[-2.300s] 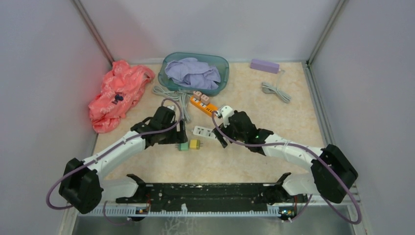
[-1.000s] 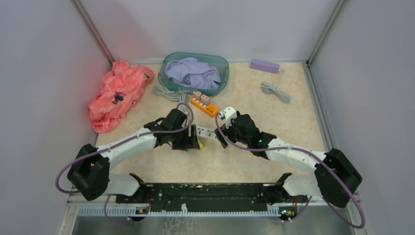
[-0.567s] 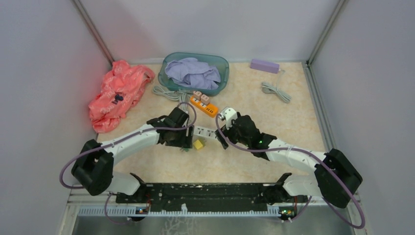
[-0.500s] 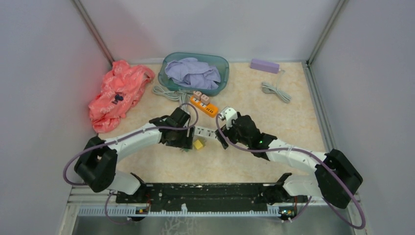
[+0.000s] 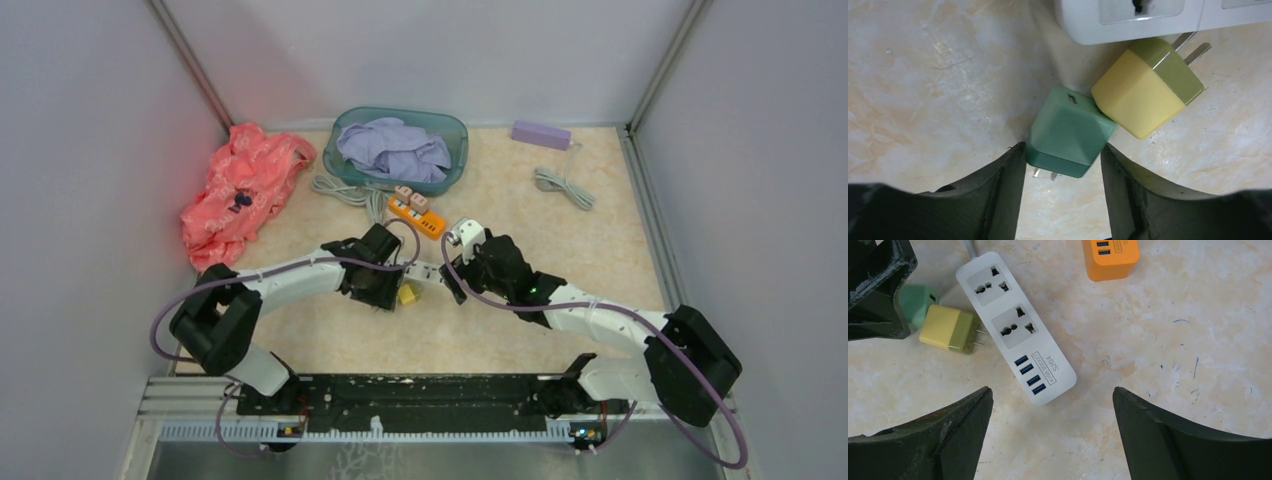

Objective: Insert the plug

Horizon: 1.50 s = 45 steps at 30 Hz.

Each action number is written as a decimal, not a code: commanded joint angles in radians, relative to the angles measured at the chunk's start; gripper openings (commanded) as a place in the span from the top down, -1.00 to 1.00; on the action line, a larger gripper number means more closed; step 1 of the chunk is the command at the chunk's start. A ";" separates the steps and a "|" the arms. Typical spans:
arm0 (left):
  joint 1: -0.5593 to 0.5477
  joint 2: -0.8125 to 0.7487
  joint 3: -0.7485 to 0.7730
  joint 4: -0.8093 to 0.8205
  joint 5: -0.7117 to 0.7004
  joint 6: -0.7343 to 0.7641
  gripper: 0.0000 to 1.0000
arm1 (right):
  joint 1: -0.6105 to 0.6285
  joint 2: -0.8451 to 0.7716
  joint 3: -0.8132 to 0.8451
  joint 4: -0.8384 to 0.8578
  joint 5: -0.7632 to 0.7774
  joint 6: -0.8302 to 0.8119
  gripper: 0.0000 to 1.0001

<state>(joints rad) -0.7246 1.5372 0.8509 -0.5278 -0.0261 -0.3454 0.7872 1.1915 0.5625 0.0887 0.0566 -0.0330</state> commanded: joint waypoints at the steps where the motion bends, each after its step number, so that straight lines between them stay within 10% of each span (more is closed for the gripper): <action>1: -0.025 0.009 0.006 0.040 0.027 0.011 -0.15 | 0.000 -0.041 0.012 0.039 -0.002 0.008 -0.79; 15: -0.038 -0.221 -0.121 0.176 -0.025 -0.046 0.37 | 0.000 -0.067 0.109 -0.152 -0.089 0.125 -0.78; 45: -0.097 -0.469 -0.398 0.862 0.031 0.066 0.56 | -0.023 0.151 0.594 -0.576 -0.289 0.465 -0.61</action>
<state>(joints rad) -0.8078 1.0893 0.4736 0.1932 -0.0147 -0.3141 0.7757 1.3254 1.0771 -0.4870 -0.1867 0.3809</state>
